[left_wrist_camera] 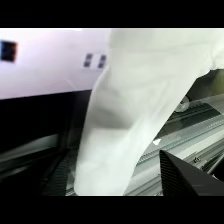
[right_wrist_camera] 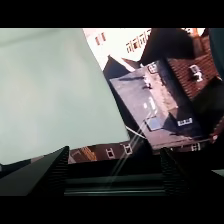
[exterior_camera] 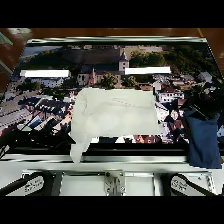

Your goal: Fold the shirts.

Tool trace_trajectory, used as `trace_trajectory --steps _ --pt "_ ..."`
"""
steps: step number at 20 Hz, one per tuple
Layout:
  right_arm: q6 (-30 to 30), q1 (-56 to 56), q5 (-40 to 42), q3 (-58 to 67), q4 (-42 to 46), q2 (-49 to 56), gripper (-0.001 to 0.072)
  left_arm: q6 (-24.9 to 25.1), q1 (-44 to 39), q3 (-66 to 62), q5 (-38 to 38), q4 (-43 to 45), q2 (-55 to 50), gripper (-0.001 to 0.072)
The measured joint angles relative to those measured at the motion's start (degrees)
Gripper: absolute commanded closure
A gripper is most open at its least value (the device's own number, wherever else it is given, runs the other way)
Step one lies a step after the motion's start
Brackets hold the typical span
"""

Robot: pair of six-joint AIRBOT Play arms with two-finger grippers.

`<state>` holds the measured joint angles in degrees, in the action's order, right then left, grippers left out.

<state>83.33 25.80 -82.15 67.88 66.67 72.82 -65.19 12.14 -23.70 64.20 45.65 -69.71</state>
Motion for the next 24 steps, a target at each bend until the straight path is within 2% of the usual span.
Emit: trace_trajectory --steps 1,2,6,12,23,24 --pt "0.3 0.0 0.2 -0.3 -0.2 0.1 0.0038 0.3 -1.1 0.0 -1.6 -0.4 -0.5 0.0649" --pt "0.5 0.0 0.2 -0.8 -0.2 0.1 0.0037 0.4 -1.8 0.0 -2.6 -1.0 -0.9 0.0678" --pt "0.8 0.0 0.3 -6.8 -1.4 0.2 0.0038 0.6 -2.8 -1.2 -1.7 -3.5 -1.4 0.0678" --pt "-2.9 0.0 4.6 -18.7 -7.2 2.8 0.0038 0.7 -1.1 -5.5 2.8 -4.3 -1.2 0.0678" --pt "-5.6 -3.0 10.1 -22.0 -14.5 12.0 0.0041 0.5 -0.7 -11.7 8.3 -4.5 1.5 0.0678" --pt "-5.5 -4.5 11.4 -22.0 -14.6 12.5 0.013 0.4 -0.7 -12.3 8.3 -4.5 1.9 0.0678"
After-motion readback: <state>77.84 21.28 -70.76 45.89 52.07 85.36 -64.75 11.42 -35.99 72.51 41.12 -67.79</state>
